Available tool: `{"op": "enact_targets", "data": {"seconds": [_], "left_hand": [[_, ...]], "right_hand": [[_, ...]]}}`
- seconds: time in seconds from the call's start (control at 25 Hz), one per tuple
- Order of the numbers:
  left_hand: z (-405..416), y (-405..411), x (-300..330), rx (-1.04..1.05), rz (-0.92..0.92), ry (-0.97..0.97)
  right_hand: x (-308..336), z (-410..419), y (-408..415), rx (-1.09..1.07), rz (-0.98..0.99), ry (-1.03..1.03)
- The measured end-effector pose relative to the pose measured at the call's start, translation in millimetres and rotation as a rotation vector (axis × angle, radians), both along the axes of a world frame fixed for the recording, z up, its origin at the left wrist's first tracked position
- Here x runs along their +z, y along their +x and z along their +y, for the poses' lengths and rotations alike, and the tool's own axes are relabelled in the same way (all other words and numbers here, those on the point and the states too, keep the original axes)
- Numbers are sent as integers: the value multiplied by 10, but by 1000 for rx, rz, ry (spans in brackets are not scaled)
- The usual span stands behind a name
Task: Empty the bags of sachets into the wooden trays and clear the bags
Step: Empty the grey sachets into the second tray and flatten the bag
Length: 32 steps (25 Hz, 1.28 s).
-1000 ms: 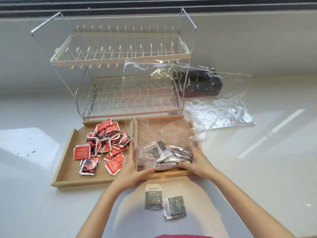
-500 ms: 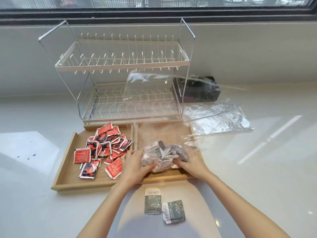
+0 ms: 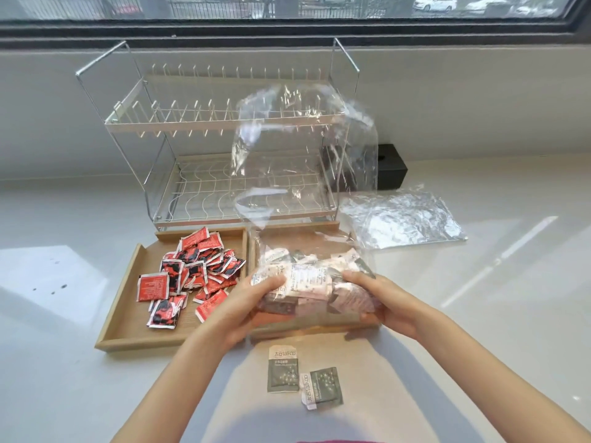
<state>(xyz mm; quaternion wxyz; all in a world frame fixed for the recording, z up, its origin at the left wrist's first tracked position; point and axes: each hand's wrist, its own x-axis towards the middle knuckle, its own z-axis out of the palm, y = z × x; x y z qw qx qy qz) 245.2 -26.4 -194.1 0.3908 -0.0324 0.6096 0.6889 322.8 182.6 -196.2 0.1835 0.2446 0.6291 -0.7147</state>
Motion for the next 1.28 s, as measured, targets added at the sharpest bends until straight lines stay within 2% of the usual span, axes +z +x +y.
{"op": "enact_targets", "data": {"seconds": [0.16, 0.44, 0.76, 0.92, 1.28], "left_hand": [[-81, 73, 79, -13, -243, -4], [-107, 107, 285, 22, -356, 50], [-161, 113, 453, 47, -228, 73], [-217, 270, 456, 44, -225, 85], [-242, 423, 524, 28, -218, 102]], "right_hand": [[113, -73, 115, -2, -121, -36], [401, -41, 133, -25, -150, -128], [641, -33, 159, -89, -82, -153], [622, -71, 267, -48, -92, -104], [745, -64, 418, -111, -63, -102]]}}
